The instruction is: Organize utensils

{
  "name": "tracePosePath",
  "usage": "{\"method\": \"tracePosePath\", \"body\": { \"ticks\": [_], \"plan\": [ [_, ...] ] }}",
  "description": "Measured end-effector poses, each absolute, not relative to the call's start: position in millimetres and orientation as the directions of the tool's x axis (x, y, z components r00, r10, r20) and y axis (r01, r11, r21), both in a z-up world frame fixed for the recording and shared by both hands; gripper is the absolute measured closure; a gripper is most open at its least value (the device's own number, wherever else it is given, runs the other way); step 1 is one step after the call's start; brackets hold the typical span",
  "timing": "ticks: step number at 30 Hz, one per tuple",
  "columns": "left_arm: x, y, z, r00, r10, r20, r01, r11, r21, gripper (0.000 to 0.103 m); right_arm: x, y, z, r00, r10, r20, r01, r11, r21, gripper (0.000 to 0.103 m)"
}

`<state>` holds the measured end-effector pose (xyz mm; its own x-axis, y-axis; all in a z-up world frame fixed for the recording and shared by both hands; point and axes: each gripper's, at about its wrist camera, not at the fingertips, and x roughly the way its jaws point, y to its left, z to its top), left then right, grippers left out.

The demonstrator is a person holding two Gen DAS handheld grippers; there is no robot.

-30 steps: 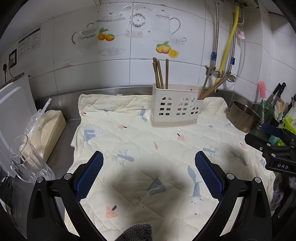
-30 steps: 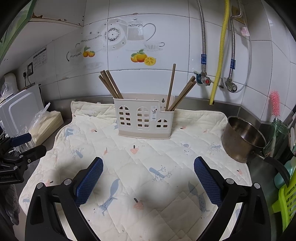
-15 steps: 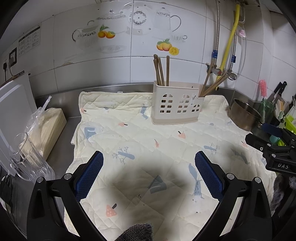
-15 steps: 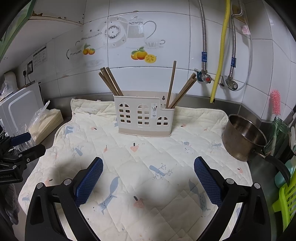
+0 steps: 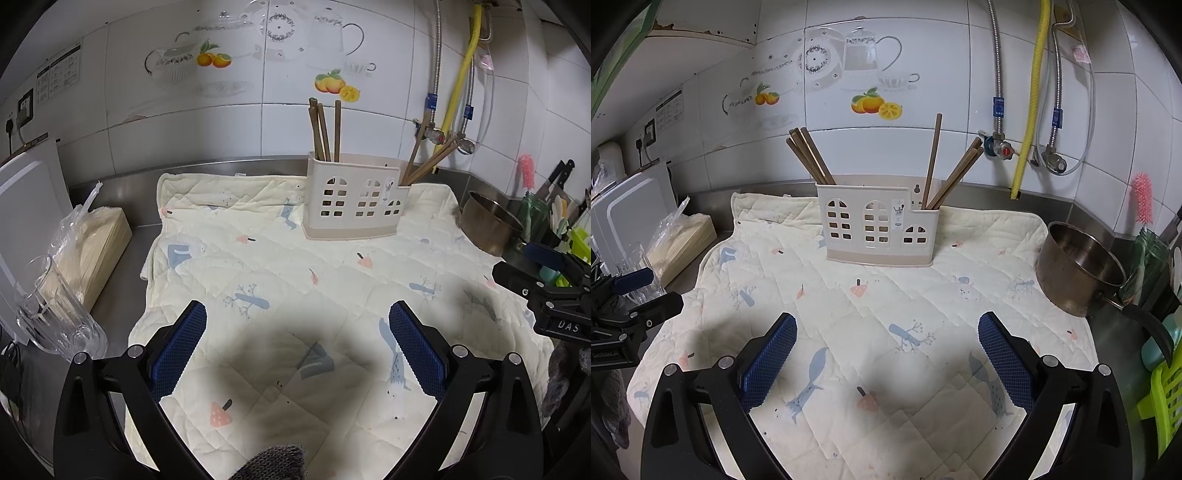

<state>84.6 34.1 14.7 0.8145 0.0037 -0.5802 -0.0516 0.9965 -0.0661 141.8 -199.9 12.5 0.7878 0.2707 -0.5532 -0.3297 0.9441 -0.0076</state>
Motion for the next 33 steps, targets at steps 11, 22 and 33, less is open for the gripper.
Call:
{"method": "tracePosePath", "body": {
  "ticks": [11,22,33],
  "plan": [
    [84.3,35.6,11.9,0.809,0.008,-0.588,-0.059,0.996,-0.068,0.005,142.6,-199.7,10.0,0.783,0.27,-0.56,-0.332,0.943,-0.009,0.008],
    [85.0,35.9,7.6,0.805,0.0,-0.594,-0.059,0.995,-0.08,0.005,142.8,-199.6,6.7,0.779,0.266,-0.568,-0.332,0.943,-0.014,0.008],
    [84.6,38.9,8.7,0.809,0.007,-0.588,-0.075,0.993,-0.091,0.005,143.0,-198.9,4.0,0.774,0.268,-0.573,-0.334,0.942,-0.011,0.008]
  ]
}}
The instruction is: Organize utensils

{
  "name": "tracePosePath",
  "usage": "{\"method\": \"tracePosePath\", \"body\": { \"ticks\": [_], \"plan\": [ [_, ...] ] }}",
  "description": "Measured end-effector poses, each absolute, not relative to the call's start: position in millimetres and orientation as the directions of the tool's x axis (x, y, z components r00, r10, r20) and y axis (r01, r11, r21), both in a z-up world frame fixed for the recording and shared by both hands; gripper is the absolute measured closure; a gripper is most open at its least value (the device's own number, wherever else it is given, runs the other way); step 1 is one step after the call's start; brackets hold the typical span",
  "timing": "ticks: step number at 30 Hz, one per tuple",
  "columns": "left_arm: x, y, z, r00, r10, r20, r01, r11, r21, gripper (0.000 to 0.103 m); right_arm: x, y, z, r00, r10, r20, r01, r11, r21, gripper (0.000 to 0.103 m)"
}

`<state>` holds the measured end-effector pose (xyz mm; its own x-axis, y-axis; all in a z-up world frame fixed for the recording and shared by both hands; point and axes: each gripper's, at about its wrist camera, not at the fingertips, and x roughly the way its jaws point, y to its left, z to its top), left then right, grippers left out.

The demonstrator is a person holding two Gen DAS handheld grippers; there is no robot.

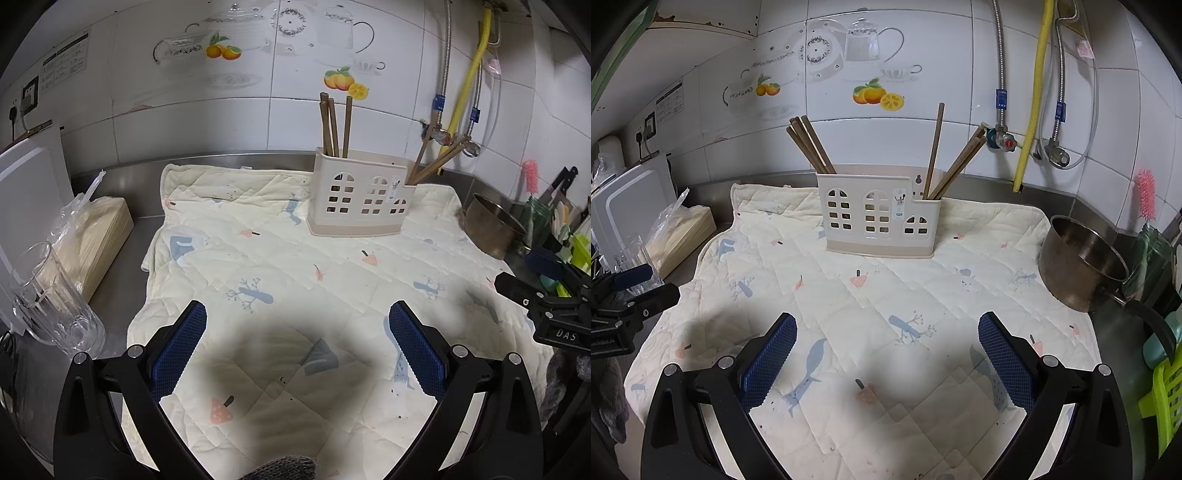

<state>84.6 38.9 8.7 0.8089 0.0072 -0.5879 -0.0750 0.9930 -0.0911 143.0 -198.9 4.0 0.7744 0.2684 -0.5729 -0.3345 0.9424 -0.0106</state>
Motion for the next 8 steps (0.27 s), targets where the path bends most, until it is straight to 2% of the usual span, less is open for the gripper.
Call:
{"method": "tracePosePath", "body": {
  "ticks": [8],
  "plan": [
    [87.0,39.5,4.1,0.797,0.007,-0.604,-0.083,0.992,-0.099,0.005,143.9,-197.2,-1.1,0.765,0.27,-0.584,-0.339,0.941,-0.009,0.008]
  ]
}}
